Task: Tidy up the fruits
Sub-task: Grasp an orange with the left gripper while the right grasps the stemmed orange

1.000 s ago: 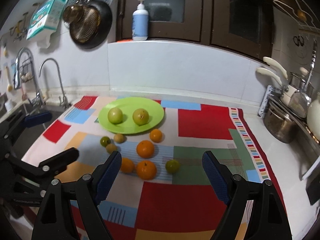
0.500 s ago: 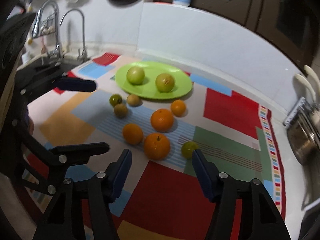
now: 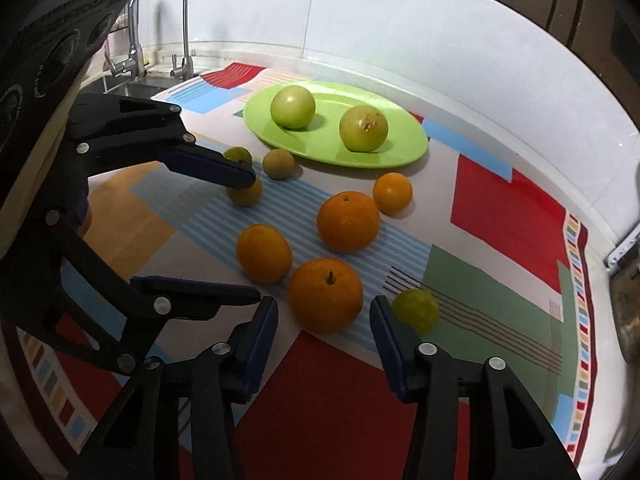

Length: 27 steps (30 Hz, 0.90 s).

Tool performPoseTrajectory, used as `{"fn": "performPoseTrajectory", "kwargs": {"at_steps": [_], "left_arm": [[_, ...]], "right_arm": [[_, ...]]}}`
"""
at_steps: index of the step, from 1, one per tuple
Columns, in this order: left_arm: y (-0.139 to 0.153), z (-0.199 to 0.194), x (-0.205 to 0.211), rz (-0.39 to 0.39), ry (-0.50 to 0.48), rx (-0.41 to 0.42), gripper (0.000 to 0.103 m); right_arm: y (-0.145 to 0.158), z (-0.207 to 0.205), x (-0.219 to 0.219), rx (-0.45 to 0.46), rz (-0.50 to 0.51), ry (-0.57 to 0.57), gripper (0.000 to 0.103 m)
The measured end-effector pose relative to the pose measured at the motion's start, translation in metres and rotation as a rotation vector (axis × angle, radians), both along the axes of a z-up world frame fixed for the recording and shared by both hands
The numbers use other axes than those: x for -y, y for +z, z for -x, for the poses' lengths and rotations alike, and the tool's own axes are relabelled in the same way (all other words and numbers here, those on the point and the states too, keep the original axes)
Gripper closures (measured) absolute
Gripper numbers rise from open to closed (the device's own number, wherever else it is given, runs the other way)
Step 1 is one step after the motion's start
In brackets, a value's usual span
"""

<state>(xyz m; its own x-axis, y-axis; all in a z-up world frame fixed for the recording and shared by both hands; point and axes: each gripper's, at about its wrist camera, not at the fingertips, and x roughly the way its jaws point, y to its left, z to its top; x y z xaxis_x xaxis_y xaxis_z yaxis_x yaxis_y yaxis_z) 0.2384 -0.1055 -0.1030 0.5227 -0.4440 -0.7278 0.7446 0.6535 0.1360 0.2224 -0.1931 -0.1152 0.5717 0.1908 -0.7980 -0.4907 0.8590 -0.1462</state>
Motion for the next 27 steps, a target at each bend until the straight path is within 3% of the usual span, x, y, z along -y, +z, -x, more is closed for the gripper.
{"fn": "performPoseTrajectory", "kwargs": {"at_steps": [5,8,15,27], "left_arm": [[-0.004,-0.009,0.001,0.019,0.004,-0.067,0.054],[-0.006,-0.012,0.0,0.042,0.007,-0.117,0.068],[0.001,-0.001,-0.003,0.065,0.068,-0.121,0.068],[0.038,0.02,-0.04,0.193,0.345,-0.083,0.068]], "right_arm": [[-0.004,-0.009,0.004,-0.018,-0.024,-0.006,0.059],[-0.005,-0.011,0.005,-0.024,-0.045,-0.011,0.061],[-0.003,-0.004,0.01,-0.029,-0.086,-0.053,0.061],[0.032,0.018,0.011,0.059,-0.188,-0.146,0.061]]}}
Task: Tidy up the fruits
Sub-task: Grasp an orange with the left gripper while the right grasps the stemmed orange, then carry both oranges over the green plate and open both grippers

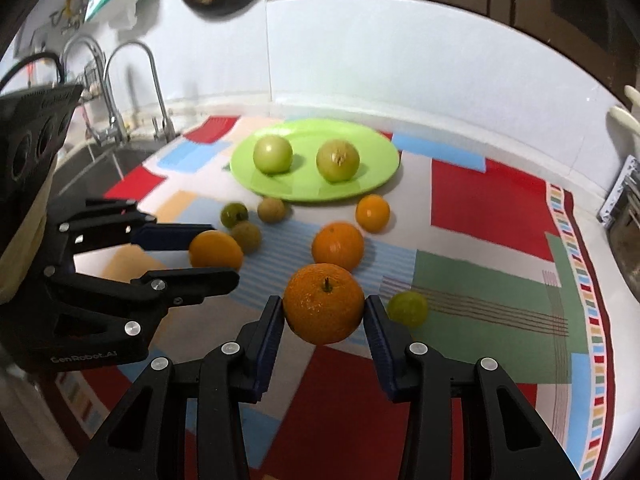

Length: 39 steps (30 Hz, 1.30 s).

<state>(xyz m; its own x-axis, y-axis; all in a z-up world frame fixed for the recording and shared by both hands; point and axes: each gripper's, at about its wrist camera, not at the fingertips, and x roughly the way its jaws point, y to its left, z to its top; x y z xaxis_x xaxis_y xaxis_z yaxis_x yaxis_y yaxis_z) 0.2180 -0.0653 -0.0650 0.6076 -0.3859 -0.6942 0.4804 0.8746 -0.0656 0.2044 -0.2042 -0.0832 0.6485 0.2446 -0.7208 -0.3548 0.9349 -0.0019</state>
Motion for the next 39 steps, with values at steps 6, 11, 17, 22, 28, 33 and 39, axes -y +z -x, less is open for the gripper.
{"fn": "performPoseTrajectory", "kwargs": {"at_steps": [6,11,17,22,28,33,39], "left_arm": [[0.019,0.006,-0.015,0.028,0.087,0.045,0.068],[0.036,0.008,-0.027,0.027,0.142,0.094,0.068],[0.054,0.002,-0.032,0.027,0.182,0.147,0.068],[0.067,-0.011,-0.037,0.016,0.206,0.195,0.068],[0.078,-0.036,-0.04,0.012,0.217,0.22,0.068],[0.076,-0.068,-0.041,0.016,0.228,0.197,0.068],[0.064,-0.105,-0.044,0.019,0.239,0.138,0.068]], "right_arm": [[0.021,0.005,-0.005,0.061,-0.048,-0.024,0.061],[0.038,0.005,-0.01,0.118,-0.075,-0.037,0.061],[0.055,-0.006,-0.015,0.167,-0.089,-0.033,0.061],[0.069,-0.023,-0.018,0.202,-0.111,-0.026,0.061],[0.081,-0.048,-0.024,0.219,-0.122,-0.009,0.061],[0.082,-0.076,-0.032,0.193,-0.134,0.003,0.061],[0.071,-0.116,-0.042,0.133,-0.132,0.026,0.061]]}}
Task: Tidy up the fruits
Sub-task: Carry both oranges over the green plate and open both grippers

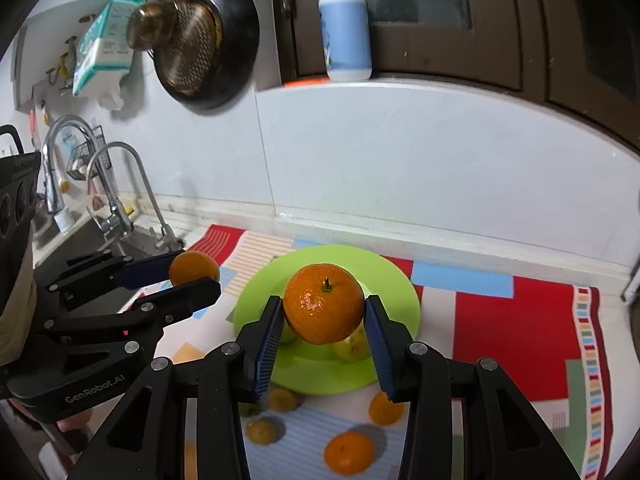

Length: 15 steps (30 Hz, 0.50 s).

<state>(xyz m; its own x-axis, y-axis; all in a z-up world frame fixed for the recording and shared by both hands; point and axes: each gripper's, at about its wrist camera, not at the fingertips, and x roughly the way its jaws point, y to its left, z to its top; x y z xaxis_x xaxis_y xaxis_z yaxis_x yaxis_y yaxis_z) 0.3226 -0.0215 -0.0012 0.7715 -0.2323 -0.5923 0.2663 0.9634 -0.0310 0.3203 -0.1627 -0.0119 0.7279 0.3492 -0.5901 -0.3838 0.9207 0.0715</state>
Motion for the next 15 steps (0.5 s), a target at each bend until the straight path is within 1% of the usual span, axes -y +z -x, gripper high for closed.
{"fn": "performPoseTrajectory", "kwargs": {"at_steps": [8,15], "left_arm": [[-0.029,-0.052,-0.003,0.004,0.007,-0.085,0.068],[-0.052,-0.08,-0.002,-0.009,0.005,-0.147,0.068]], "right_arm": [[-0.027,-0.053,-0.007,-0.087,0.013,0.008,0.061],[-0.048,-0.084,-0.008,-0.153,0.016,0.005,0.061]]}}
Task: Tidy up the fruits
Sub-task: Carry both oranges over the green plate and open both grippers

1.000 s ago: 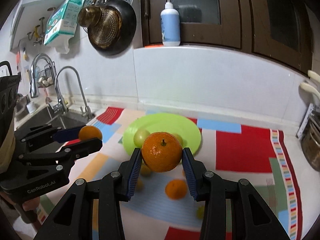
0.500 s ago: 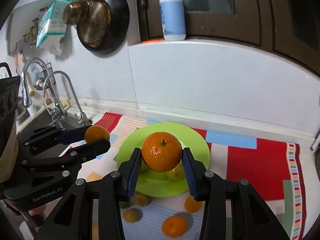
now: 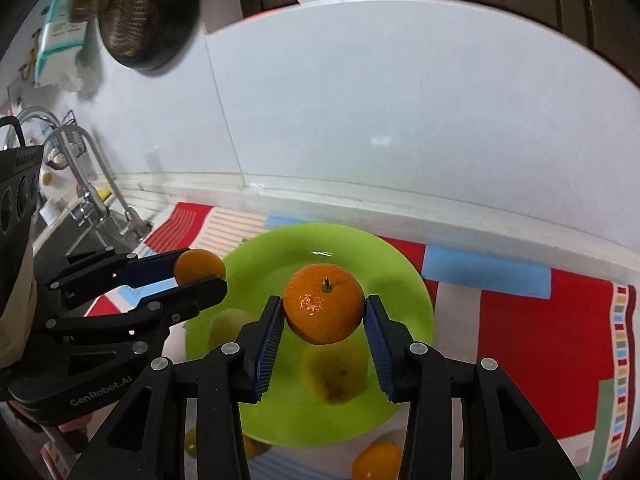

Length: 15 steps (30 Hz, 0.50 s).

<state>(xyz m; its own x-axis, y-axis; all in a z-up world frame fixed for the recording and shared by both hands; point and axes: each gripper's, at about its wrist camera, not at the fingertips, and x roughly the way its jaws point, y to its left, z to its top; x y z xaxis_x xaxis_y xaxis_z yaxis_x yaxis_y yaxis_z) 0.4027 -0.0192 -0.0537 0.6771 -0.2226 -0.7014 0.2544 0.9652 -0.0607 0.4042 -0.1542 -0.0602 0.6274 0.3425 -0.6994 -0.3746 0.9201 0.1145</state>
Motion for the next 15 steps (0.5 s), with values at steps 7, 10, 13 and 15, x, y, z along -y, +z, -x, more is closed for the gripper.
{"fn": "performPoseTrajectory", "kwargs": {"at_steps": [7,10,13,15], "left_arm": [[-0.005,-0.007,-0.001,-0.015,0.012,-0.007,0.052],[0.002,0.0,-0.004,-0.032,0.036,0.017,0.046],[0.013,0.014,-0.007,-0.041,0.057,0.054,0.038],[0.021,0.025,-0.007,-0.048,0.07,0.076,0.036]], "right_arm": [[-0.009,-0.013,0.0,-0.021,-0.002,-0.029,0.054],[-0.003,-0.01,0.003,0.006,0.001,-0.051,0.05],[0.006,-0.001,0.007,0.038,0.01,-0.072,0.046],[0.012,0.01,0.01,0.067,0.013,-0.091,0.04]]}}
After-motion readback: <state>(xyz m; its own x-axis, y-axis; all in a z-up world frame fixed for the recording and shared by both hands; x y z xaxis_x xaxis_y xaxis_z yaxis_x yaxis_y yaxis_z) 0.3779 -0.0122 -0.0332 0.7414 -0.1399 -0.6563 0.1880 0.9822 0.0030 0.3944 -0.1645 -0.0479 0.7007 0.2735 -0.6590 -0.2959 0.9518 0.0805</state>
